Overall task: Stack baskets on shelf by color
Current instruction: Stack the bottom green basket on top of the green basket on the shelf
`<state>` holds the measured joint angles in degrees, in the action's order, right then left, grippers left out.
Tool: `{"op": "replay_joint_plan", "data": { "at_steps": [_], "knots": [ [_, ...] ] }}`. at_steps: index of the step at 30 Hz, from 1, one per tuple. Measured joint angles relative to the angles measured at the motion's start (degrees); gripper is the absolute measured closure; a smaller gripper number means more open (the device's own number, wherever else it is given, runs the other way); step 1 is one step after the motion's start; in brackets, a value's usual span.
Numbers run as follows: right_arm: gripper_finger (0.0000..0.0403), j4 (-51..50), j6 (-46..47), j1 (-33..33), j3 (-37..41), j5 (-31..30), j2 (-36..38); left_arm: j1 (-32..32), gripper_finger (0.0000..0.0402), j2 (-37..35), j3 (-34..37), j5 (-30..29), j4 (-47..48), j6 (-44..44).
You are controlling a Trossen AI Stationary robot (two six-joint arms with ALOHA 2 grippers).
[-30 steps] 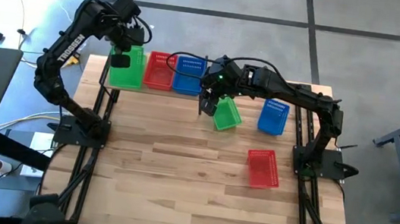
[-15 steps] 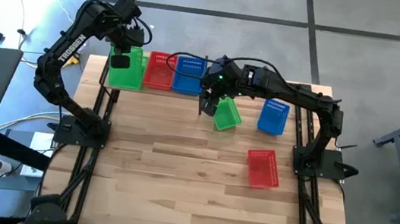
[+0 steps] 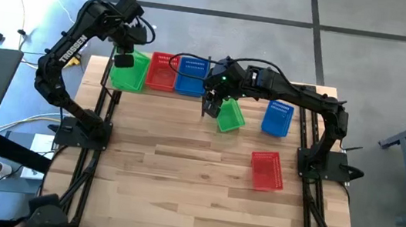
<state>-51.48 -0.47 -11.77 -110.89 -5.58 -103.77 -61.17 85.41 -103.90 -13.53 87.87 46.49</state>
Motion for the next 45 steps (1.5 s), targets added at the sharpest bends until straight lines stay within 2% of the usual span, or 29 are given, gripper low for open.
{"op": "replay_joint_plan", "data": {
  "at_steps": [7, 10, 13, 19, 23, 28, 36, 40, 45],
  "knots": [
    [0.0257, 0.0, 0.0, 0.0, 0.0, 0.0, 0.0, 1.8, 0.0325, -0.3, 0.0, -5.0, -0.7, -1.0],
    [0.0257, 0.0, 0.0, 0.0, 0.0, 0.0, 0.0, 2.9, 0.0327, -1.2, 0.0, -6.6, -0.7, -4.8],
    [0.0257, 0.0, 0.4, -0.2, 0.0, 0.0, 0.0, 4.1, 0.0327, -1.2, 0.0, -7.1, 0.2, -12.9],
    [0.0257, 0.1, 0.6, -0.2, 0.0, 0.0, 0.0, 5.2, 0.0327, -1.2, 0.0, -5.8, 1.9, -38.4],
    [0.0257, 0.3, 0.6, -0.2, 0.0, 0.0, 0.0, 5.9, 0.0328, -1.3, 0.0, -6.1, 2.0, -49.2],
    [0.0257, 0.3, 0.6, -0.2, 0.0, 0.0, 0.0, 6.7, 0.0328, -1.1, 0.0, -8.1, 2.1, -57.2],
    [0.0257, 0.3, 1.7, -0.2, 0.0, 0.1, 0.0, 10.1, 0.0328, -0.8, 0.0, -10.5, -1.1, -54.7],
    [0.0257, 0.3, 1.7, -0.2, 0.0, 0.1, 0.0, 11.2, 0.0328, -0.8, -0.1, -14.6, -2.6, -51.8],
    [0.0257, 0.3, 1.7, -0.2, 0.0, 0.1, 0.0, 11.3, 0.0328, -0.8, -0.1, -19.1, 0.7, -53.7]
  ]
}}
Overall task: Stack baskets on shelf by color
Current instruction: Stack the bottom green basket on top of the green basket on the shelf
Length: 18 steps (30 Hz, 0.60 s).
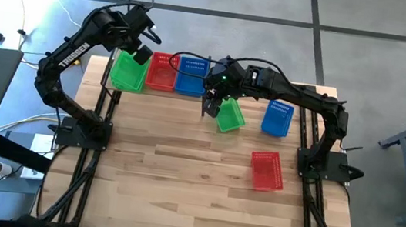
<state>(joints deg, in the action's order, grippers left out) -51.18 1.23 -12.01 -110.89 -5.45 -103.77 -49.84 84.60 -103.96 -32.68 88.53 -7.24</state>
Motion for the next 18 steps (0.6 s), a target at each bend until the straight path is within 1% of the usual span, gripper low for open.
{"op": "replay_joint_plan", "data": {
  "at_steps": [3, 4, 6, 13, 18],
  "knots": [
    [0.0257, 0.0, 0.0, 0.0, 0.0, 0.0, 0.0, 0.1, 0.0328, 0.2, 0.0, 0.2, 1.3, -3.0],
    [0.0257, 0.0, 0.2, 0.0, 0.0, 0.0, 0.0, 0.1, 0.0328, 0.3, 0.0, 1.1, 1.4, -3.5],
    [0.0257, 0.0, 0.5, 0.0, 0.0, 0.1, 0.0, 0.0, 0.0328, 0.6, 0.0, 1.9, 1.4, -3.6],
    [0.0257, 0.0, 1.3, 0.0, 0.0, 1.2, 0.0, 0.1, 0.0328, 3.7, 0.0, 1.5, 1.4, -4.8],
    [0.0257, 0.0, 1.3, 0.0, 0.0, 1.4, 0.0, 0.0, 0.0328, 5.9, 0.0, -1.7, 1.5, -6.0]
  ]
}}
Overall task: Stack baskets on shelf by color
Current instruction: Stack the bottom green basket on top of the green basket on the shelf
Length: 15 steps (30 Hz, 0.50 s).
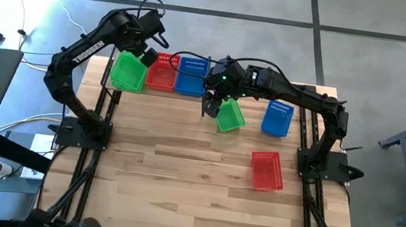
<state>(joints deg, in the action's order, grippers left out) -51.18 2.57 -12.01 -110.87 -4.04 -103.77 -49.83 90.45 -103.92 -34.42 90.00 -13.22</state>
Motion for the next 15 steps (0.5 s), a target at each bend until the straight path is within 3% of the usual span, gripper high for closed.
{"op": "replay_joint_plan", "data": {
  "at_steps": [15],
  "knots": [
    [0.0257, 0.0, 0.0, 0.0, 0.0, 0.0, 0.0, -0.8, 0.0328, 2.9, -0.1, 1.8, 0.0, -0.4]
  ]
}}
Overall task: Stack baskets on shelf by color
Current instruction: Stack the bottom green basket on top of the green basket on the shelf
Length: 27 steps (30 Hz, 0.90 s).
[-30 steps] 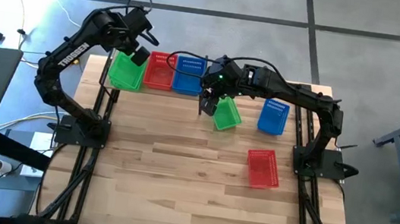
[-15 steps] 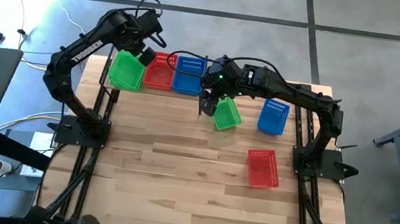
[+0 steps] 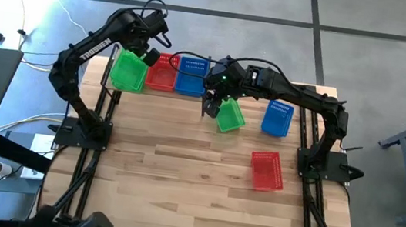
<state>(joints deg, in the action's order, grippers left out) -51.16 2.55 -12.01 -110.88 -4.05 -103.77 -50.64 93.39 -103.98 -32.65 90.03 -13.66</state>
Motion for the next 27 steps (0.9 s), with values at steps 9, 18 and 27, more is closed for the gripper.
{"op": "replay_joint_plan", "data": {
  "at_steps": [9, 18, 27],
  "knots": [
    [0.0257, 1.6, -0.2, 0.0, 0.0, 0.0, 0.0, 4.2, 0.0328, -0.7, -4.0, 7.4, 0.0, -4.8],
    [0.0257, 0.4, -0.2, 0.0, 0.0, 0.0, 0.0, 6.4, 0.0328, -3.7, -4.0, 6.6, 0.0, -8.2],
    [0.0257, -0.5, -0.7, 0.0, 0.0, 0.0, 0.0, 6.0, 0.0328, -6.0, -4.0, 3.6, 0.0, -9.7]
  ]
}}
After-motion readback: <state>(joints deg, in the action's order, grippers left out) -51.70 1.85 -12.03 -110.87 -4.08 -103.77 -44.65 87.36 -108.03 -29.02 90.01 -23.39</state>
